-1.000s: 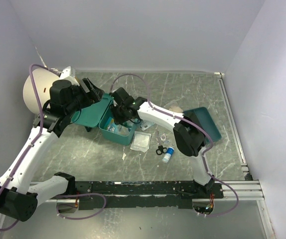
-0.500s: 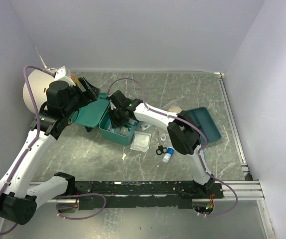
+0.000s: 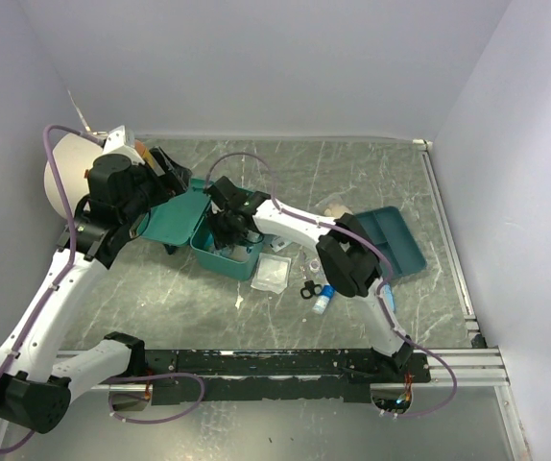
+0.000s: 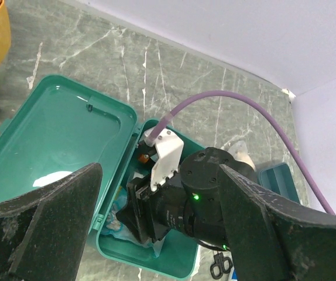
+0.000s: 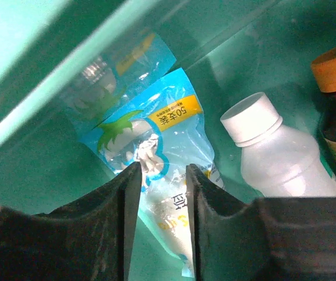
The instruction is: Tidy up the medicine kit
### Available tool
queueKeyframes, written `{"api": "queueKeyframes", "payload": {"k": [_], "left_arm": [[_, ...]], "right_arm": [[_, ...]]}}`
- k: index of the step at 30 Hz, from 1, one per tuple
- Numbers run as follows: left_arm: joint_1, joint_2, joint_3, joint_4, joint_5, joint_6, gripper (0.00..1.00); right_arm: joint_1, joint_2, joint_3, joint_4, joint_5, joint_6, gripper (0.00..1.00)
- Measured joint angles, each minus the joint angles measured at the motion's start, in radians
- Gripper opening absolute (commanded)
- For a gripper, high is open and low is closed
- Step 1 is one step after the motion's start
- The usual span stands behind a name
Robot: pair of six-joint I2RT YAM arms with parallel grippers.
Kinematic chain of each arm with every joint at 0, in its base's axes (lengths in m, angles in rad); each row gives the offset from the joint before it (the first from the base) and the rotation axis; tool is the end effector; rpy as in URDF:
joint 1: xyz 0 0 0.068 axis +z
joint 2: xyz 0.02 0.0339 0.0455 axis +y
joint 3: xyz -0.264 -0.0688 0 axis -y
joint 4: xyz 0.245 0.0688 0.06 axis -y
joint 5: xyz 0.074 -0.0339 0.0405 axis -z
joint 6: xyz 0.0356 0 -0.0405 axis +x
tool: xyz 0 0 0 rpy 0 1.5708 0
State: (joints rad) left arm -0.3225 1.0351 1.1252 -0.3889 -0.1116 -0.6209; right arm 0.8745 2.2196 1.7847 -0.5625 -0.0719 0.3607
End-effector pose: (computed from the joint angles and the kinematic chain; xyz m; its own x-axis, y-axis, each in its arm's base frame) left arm 0.2179 -0.0686 0.3901 -0.3516 -0.4921 -0.7964 0.0116 0.8483 -0.5293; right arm 0.3100 0.3748 0.1831 -0.7830 -0.3878 -0.4863 -0.5492 0.7981 0.2479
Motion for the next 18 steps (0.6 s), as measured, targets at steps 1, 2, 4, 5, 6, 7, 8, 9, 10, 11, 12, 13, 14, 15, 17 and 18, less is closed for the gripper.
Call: {"api": "queueKeyframes", "payload": {"k": [1,2,4,5,6,7,8,9,10,11,12,13,14,15,17,18], "left_arm": [[0.000,0.000,0.003,-0.001,0.000,0.001,0.91],[0.000,0.000,0.007,-0.001,0.000,0.002,0.91],[0.000,0.000,0.013,-0.001,0.000,0.004,0.91],[0.000,0.000,0.014,0.000,0.001,0.006,0.91],[0.000,0.000,0.014,-0.001,0.002,0.008,0.91],[0.000,0.000,0.014,-0.001,0.003,0.010,0.91],[0.000,-0.001,0.014,-0.001,0.007,0.011,0.91],[0.000,-0.002,0.014,-0.002,0.011,0.014,0.92],[0.000,-0.005,0.014,-0.002,0.015,0.016,0.93],[0.000,-0.008,0.014,-0.002,0.021,0.019,0.95],[0.000,-0.011,0.014,-0.002,0.027,0.023,0.96],[0.000,-0.017,0.014,-0.002,0.034,0.027,0.97],[0.000,-0.024,0.014,-0.002,0.043,0.031,0.98],[0.000,-0.031,0.014,-0.002,0.051,0.035,0.98],[0.000,-0.047,0.014,-0.001,0.069,0.042,0.98],[0.000,-0.056,0.013,0.002,0.080,0.045,0.98]], "right_arm": [[0.000,-0.004,0.005,-0.001,0.002,0.006,0.40],[0.000,-0.014,0.005,-0.001,0.002,0.013,0.42],[-0.002,-0.043,0.002,-0.001,0.008,0.029,0.44],[-0.003,-0.069,-0.011,0.012,0.011,0.039,0.45],[-0.004,-0.106,-0.029,0.021,0.014,0.050,0.45],[-0.006,-0.148,-0.050,0.032,0.017,0.060,0.45],[-0.009,-0.194,-0.071,0.043,0.021,0.072,0.46],[-0.013,-0.240,-0.091,0.057,0.029,0.085,0.47],[-0.016,-0.286,-0.113,0.075,0.039,0.098,0.49],[-0.021,-0.332,-0.137,0.092,0.056,0.112,0.50],[-0.023,-0.369,-0.159,0.108,0.069,0.122,0.51],[-0.026,-0.418,-0.197,0.129,0.092,0.138,0.52],[-0.028,-0.466,-0.237,0.144,0.117,0.155,0.53],[-0.031,-0.513,-0.278,0.153,0.142,0.171,0.54],[-0.034,-0.599,-0.356,0.161,0.193,0.208,0.56],[-0.035,-0.630,-0.385,0.161,0.211,0.224,0.57]]}}
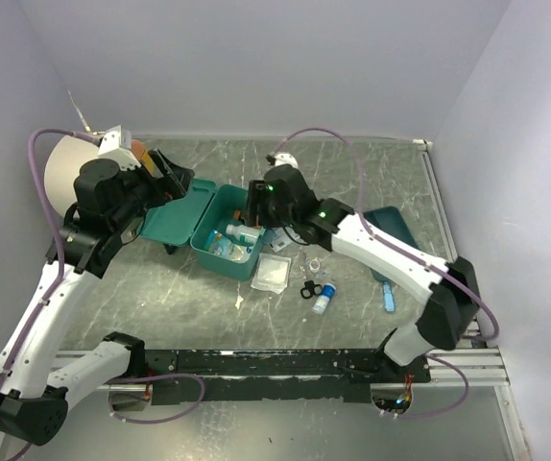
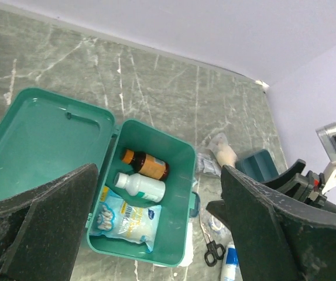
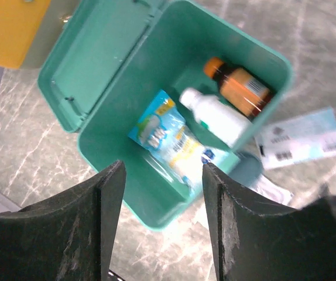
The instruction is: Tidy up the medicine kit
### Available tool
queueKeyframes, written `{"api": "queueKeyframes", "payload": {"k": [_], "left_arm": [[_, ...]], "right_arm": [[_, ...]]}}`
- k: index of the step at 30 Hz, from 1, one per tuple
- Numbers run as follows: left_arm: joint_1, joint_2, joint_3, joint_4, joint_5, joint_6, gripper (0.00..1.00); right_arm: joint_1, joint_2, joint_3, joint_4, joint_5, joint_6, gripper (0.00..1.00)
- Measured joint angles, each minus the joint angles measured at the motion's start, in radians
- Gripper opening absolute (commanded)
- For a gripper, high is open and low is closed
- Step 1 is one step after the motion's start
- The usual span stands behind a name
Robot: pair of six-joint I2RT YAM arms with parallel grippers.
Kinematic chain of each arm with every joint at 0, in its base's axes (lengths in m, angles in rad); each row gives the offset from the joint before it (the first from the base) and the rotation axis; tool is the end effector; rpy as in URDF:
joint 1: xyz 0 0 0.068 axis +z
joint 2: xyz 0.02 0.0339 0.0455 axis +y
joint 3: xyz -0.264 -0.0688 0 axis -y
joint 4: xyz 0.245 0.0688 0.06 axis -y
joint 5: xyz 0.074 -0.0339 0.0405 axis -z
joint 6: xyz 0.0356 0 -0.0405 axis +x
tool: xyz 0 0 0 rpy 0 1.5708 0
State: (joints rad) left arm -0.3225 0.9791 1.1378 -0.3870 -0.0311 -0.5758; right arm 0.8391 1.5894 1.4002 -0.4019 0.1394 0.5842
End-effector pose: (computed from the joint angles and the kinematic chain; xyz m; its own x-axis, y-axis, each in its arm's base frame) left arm 0.2014 -0.0661 0.4058 -0.3369 -0.4612 -0.8208 0.1247 0.8422 -0.5245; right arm 0.2492 0.2702 0.3294 -0.6745 0.0664 -0.7353 -0.3450 0.8522 0.3934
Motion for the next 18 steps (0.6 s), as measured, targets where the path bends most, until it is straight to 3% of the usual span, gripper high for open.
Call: {"api": "queueKeyframes", "payload": {"k": [9,18], "left_arm": [[0.000,-0.023,-0.059,0.055,0.156,-0.008,0.98],[0.000,-0.024,-0.073,0.069,0.229,-0.038,0.98]], "right_arm": [[-0.008,-0.286,-0.300,-0.076,0.164,0.215,0.60],[-0.044,-0.290,-0.569,-0.050,0.076,0.336,0.52]]}}
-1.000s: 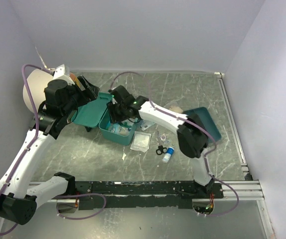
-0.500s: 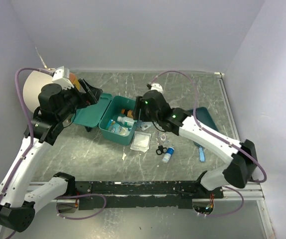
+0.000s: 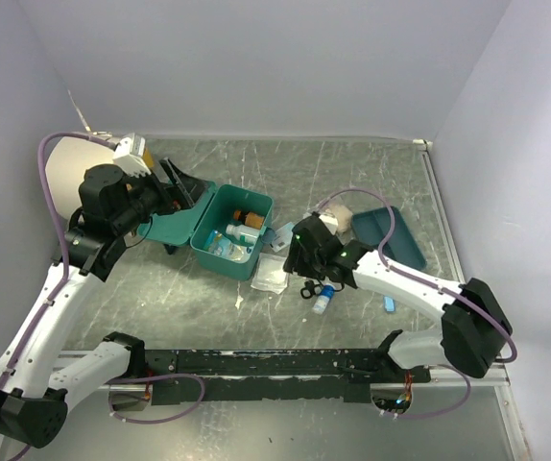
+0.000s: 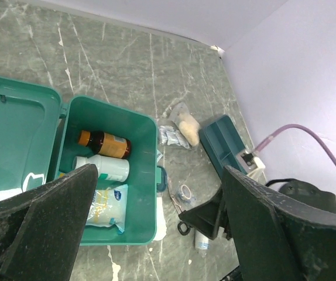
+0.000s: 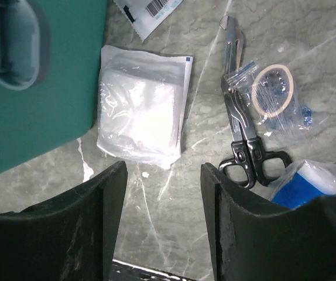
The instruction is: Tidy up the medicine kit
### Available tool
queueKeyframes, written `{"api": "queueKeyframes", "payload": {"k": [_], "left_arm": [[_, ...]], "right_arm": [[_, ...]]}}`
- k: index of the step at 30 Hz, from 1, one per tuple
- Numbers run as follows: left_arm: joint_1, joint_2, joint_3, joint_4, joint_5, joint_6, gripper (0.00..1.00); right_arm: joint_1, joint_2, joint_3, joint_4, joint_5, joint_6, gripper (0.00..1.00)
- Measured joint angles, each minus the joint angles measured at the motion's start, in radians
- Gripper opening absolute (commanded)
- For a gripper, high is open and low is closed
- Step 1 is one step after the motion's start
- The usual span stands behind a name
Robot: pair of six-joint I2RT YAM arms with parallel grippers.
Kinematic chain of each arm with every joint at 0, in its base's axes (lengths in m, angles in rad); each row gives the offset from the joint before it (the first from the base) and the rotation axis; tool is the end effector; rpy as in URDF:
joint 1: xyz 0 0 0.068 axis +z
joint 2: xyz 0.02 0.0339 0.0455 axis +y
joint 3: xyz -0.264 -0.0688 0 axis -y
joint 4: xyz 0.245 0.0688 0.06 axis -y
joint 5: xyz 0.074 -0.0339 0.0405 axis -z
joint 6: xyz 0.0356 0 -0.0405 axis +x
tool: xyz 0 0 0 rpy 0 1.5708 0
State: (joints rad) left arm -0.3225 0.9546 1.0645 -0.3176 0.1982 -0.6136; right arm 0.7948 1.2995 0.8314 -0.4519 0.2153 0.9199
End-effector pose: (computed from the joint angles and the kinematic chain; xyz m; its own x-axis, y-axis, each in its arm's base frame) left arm 0.1978 -0.0735 0.3930 -0.4441 -0.4468 -0.7766 0.2908 0.7480 -0.5966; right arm 0.1881 0.1809 0.2243 -0.8202 0.2738 -0.5023 0.0758 0.9223 0.3790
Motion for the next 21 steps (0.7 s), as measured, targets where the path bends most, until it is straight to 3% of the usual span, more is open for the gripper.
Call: {"api": "queueKeyframes", "payload": {"k": [10,21], "left_arm": [[0.000,-0.006,-0.019,0.008,0.035,-0.032,0.98],[0.000,-0.006,-0.019,0.008,0.036,-0.033,0.98]], "right_arm": [[-0.075,0.125,-0.031,0.185,-0.113,0.012,0.46],[-0.079,0.252,-0.027,0.201,-0.129,0.021,0.37]]}}
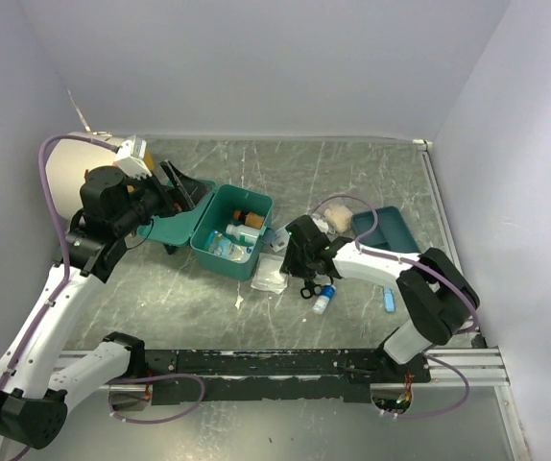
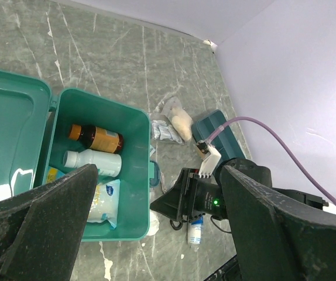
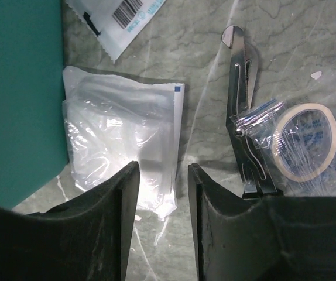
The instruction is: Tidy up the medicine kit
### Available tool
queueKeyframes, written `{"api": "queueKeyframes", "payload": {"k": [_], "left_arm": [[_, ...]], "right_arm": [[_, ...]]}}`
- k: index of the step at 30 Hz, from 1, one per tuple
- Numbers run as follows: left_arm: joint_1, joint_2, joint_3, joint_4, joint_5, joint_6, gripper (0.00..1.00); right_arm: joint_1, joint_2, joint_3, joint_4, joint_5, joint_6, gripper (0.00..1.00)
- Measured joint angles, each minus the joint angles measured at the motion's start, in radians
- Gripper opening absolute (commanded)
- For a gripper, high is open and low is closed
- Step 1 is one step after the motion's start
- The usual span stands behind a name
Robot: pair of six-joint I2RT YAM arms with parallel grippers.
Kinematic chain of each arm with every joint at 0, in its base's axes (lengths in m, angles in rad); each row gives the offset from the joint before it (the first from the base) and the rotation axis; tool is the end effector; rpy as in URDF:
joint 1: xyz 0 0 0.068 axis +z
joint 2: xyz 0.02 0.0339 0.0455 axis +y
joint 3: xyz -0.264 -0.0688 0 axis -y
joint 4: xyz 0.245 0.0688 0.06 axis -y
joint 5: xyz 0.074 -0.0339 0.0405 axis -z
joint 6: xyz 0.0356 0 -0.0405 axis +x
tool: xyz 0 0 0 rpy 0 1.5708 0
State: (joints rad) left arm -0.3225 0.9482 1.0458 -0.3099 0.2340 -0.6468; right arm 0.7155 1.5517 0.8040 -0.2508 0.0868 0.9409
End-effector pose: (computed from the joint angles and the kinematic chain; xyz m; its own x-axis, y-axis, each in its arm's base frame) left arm 0.1968 -0.0745 0.3887 -0.4748 -0.4594 -0.7507 0.2972 0.7192 -0.6281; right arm 0.2244 0.1910 0.1628 -0.8732 0.3077 -0.3779 0.1486 0.9067 0.3947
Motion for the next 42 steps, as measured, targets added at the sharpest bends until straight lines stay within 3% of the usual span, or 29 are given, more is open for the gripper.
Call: {"api": "queueKeyframes", "payload": {"k": [6,15,22,31,42], "left_arm": [[0.000,0.004,0.000,0.000,0.007,0.000,0.97],[0.000,0.015,0.000,0.001,0.022,-0.012,0.96],[0.000,0.034,0.000,-0.005,0.024,-0.013,0.95],[0.000,0.091,0.000,-0.023,0.067,-0.016,0.95],[-0.002,0.183,0.006,0.010,0.225,-0.010,0.93]], "right_arm": [[-0.001,0.036,0.000,0.021,-0.009,0.005,0.28],[-0.011,0.039,-0.016,0.072,-0.019,-0.010,0.00],[-0.014,-0.024,-0.017,0.059,0.017,-0.041,0.00],[-0.014,-0.251,-0.009,-0.041,0.147,-0.095,0.00],[-0.014,-0.341,0.183,-0.119,0.230,-0.273,0.00]]}}
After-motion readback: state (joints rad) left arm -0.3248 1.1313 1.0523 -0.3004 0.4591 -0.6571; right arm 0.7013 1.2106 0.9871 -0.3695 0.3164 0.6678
